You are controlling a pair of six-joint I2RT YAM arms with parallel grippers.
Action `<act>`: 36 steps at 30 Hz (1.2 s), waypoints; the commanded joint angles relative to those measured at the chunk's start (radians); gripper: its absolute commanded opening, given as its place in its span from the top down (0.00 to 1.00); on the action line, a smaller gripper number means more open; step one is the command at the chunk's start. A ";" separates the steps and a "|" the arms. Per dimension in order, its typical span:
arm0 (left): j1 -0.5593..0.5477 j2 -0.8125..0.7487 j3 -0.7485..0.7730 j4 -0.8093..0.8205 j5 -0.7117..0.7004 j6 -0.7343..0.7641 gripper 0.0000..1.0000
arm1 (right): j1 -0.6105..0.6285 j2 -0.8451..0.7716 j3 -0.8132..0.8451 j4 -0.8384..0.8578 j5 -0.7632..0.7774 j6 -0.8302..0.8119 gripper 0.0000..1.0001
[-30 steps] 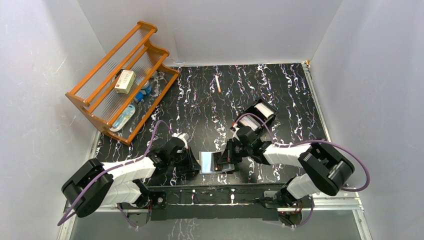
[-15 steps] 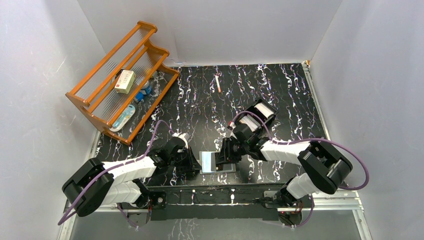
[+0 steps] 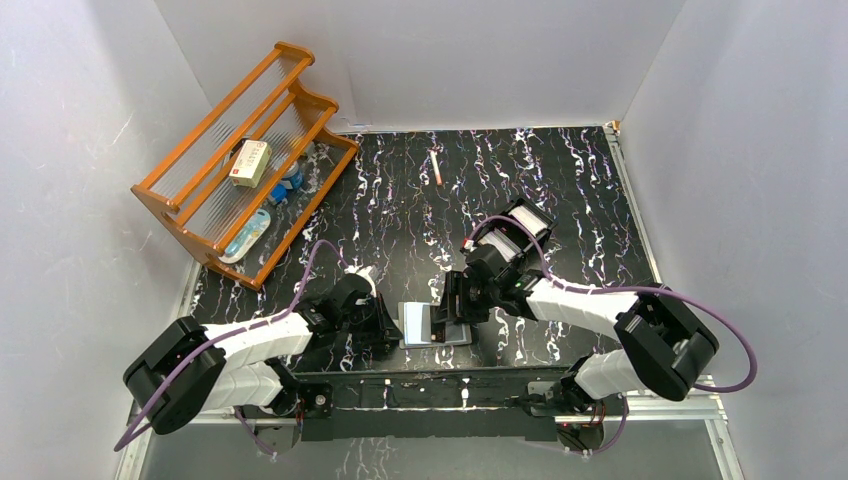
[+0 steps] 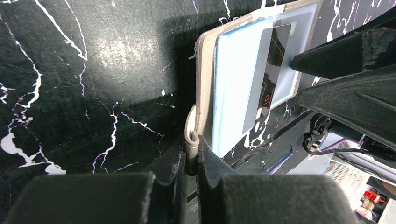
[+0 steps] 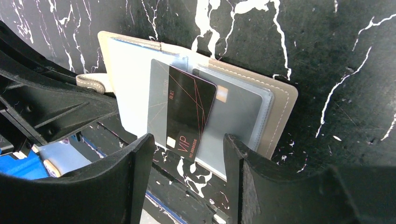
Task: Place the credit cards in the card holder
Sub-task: Insert the credit card into the card holder.
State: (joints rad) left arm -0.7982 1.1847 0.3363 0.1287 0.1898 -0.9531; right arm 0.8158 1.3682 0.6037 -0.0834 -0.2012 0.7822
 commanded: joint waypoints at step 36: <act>0.001 -0.002 0.017 -0.050 -0.041 0.008 1.00 | 0.136 0.079 0.046 0.222 0.019 0.084 0.36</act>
State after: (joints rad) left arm -0.7979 1.1816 0.3424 0.1104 0.1818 -0.9607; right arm 0.9489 1.4712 0.6567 0.0811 -0.1787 0.8700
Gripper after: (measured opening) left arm 0.046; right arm 0.637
